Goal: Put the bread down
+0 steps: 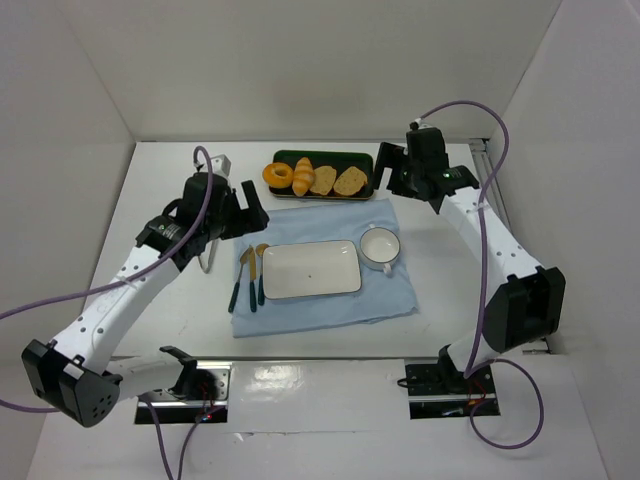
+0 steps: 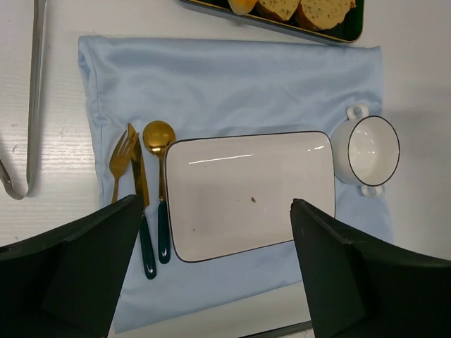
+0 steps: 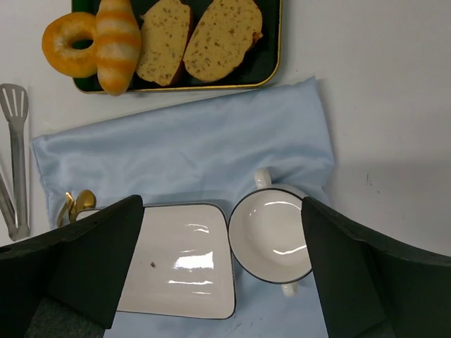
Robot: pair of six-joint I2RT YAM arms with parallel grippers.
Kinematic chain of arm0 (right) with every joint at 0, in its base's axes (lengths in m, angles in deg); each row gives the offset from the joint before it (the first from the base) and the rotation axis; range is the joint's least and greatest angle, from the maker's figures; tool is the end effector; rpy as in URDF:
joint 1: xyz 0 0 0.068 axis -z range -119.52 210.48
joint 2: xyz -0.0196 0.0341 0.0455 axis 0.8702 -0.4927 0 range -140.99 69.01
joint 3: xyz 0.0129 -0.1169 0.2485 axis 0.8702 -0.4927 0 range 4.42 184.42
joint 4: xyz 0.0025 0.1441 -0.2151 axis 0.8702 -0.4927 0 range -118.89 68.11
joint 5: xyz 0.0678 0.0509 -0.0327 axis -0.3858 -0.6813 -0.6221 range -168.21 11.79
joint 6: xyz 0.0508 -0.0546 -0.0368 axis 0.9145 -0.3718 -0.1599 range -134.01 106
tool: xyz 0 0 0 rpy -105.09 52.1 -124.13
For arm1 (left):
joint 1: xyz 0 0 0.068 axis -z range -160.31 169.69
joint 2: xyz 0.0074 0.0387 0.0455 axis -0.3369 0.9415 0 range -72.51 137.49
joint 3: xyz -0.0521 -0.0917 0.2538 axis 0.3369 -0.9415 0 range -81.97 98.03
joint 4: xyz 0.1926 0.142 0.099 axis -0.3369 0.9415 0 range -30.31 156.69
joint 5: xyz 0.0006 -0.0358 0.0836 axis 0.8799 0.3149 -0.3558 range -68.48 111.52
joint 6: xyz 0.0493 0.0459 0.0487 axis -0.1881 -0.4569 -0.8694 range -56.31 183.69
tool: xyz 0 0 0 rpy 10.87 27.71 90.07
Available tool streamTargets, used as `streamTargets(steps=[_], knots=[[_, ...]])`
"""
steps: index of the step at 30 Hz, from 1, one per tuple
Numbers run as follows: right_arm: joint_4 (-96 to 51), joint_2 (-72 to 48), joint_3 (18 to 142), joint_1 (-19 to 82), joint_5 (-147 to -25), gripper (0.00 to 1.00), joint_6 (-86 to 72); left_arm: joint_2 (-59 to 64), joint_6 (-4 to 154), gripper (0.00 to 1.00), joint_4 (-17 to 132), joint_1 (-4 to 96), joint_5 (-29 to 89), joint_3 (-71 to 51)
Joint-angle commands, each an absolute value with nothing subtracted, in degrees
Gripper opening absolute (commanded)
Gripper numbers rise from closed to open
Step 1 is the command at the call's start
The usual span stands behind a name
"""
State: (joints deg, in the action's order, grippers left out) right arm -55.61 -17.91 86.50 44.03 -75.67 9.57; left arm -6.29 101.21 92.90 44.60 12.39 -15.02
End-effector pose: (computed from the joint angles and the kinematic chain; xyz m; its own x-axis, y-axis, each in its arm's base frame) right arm 0.3527 0.1007 0.3274 -0.6476 0.2254 -0.7279 0.0102 0.9577 0.2875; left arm 0.2563 -0.1063 0.3418 -0.5656 -0.4004 -0.7210 -0.0631 0.8927 -0.4462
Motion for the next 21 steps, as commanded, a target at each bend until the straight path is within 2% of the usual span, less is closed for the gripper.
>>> streamTargets(steps=[1,8,15,21], knots=[[-53.37,-14.50,84.93,44.13,-73.82,1.00,10.60,-7.38,100.16,1.00,93.53,44.83,11.94,-15.44],[-54.68,-13.78,84.93,42.73,-71.99,1.00,4.98,-2.74,101.92,1.00,100.29,44.84,-1.68,-14.21],[-55.73,-15.01,84.40,42.73,-73.29,1.00,4.98,4.73,102.19,1.00,100.73,37.63,3.75,-15.27],[-54.68,-13.88,82.73,42.73,-74.44,1.00,4.98,9.49,99.82,1.00,101.26,32.70,3.15,-13.34]])
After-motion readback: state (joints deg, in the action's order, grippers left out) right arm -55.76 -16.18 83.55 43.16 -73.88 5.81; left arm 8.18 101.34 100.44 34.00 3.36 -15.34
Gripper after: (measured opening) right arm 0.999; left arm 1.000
